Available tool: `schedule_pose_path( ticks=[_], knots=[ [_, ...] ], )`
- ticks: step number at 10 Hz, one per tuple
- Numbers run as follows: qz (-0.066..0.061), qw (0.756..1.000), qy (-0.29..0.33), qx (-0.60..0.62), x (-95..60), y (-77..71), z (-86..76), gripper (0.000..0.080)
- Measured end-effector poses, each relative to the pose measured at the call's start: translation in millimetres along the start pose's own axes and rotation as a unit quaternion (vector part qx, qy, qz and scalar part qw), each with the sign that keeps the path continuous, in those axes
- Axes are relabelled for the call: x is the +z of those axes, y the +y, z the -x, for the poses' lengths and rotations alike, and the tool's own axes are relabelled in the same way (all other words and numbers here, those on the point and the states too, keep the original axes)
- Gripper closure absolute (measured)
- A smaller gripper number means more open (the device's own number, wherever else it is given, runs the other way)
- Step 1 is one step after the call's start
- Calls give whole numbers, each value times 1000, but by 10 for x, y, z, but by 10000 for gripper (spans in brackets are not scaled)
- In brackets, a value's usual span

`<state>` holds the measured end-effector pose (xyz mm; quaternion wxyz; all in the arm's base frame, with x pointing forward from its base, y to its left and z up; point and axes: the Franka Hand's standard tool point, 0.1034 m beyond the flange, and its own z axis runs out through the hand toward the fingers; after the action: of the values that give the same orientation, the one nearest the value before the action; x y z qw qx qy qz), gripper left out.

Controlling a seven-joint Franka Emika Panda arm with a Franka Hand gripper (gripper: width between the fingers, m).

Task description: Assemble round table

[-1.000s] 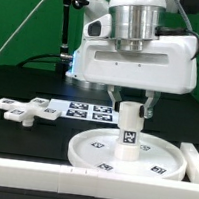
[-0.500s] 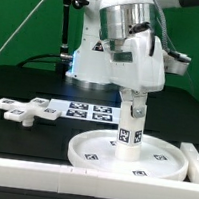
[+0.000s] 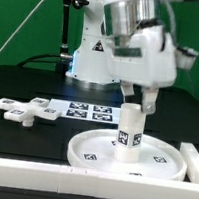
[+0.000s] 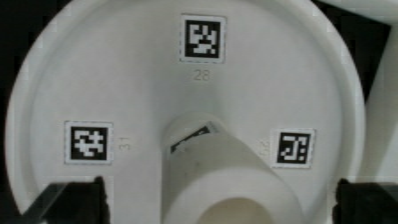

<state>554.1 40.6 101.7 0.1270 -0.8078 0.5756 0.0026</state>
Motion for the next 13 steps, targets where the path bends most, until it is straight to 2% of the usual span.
schedule_pose_path(
  ticks=[1, 2, 3, 8, 9, 10, 12, 13],
  knots=[
    [-6, 999, -4, -54, -138, 30, -74, 153],
    [-6, 996, -10, -86, -251, 83, -158, 153],
    [-11, 996, -7, -91, -328, 119, -275, 153],
    [-9, 994, -6, -108, -287, 132, -262, 150],
    [-3, 991, -7, -136, -256, 216, -289, 150],
    [2, 985, -7, -174, -264, 365, -366, 150],
    [20, 957, -3, -290, -277, 652, -594, 150],
    [33, 944, -8, -328, -288, 710, -644, 150]
  ],
)
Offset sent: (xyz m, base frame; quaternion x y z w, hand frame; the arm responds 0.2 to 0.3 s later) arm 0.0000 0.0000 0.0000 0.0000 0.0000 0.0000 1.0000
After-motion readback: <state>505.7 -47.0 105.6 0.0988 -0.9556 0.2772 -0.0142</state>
